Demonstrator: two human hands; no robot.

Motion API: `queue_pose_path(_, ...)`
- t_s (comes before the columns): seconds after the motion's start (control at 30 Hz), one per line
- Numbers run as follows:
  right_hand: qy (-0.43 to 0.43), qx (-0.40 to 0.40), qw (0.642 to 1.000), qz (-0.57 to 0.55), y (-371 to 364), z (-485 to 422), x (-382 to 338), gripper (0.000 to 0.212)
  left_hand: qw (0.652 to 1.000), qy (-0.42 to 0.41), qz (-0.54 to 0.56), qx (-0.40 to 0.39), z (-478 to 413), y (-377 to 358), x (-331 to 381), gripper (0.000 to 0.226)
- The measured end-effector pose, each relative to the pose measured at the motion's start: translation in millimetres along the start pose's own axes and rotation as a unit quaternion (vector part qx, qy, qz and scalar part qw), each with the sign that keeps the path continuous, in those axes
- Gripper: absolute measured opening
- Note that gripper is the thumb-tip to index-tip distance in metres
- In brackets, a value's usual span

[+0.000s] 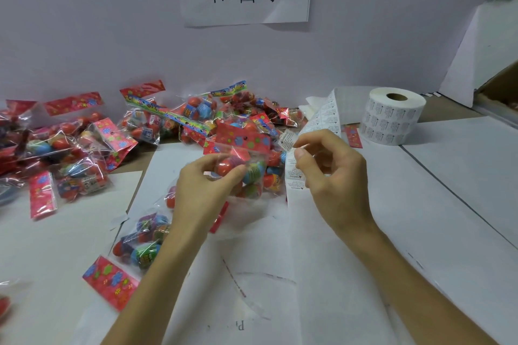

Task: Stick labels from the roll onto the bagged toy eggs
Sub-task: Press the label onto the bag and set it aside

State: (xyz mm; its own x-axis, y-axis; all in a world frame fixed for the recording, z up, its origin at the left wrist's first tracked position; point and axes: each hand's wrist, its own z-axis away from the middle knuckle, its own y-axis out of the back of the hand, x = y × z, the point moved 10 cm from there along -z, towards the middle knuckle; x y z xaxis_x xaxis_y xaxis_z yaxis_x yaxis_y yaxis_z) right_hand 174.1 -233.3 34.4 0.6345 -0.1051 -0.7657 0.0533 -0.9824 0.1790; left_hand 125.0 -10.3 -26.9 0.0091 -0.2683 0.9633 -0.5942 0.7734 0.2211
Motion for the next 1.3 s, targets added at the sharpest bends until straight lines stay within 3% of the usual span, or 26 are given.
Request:
queue_pose_path(0.07, -0.03, -0.003, 0.999, -0.037, 0.9, -1.6, 5.3, 0.008, 0.996, 0.0, 0.084, 0.014, 2.8, 4.3, 4.1, 0.017)
queue_pose_path(0.17, -0.1, -0.019, 0.985, -0.138, -1.8, -4.0, 17.6, 0.012, 0.98, 0.048, 0.191, 0.007, 4.1, 3.6, 3.7, 0.017)
queue_pose_path(0.37, -0.275, -0.108, 0.888, -0.351, -36.4, 7.5, 43.1, 0.017, 0.914, 0.132, 0.38, -0.056, 9.5, -18.6, 0.9, 0.024)
queue_pose_path(0.47, -0.305, -0.154, 0.856, -0.388, -55.9, 18.6, 42.4, 0.02, 0.914, 0.112, 0.384, -0.068, 10.7, -21.7, 2.1, 0.038)
queue_pose_path(0.6, -0.302, -0.185, 0.865, -0.355, -65.5, 25.7, 42.8, 0.026, 0.921, 0.092, 0.373, -0.064, 11.6, -20.7, 3.1, 0.052)
queue_pose_path(1.07, -0.303, -0.191, 0.889, -0.287, -64.0, 27.8, 48.2, 0.032, 0.929, 0.104, 0.35, -0.057, 9.5, -20.6, 0.7, 0.043)
queue_pose_path(1.3, -0.302, -0.193, 0.89, -0.282, -64.8, 28.1, 48.6, 0.032, 0.943, 0.085, 0.313, -0.068, 10.8, -20.6, 4.7, 0.075)
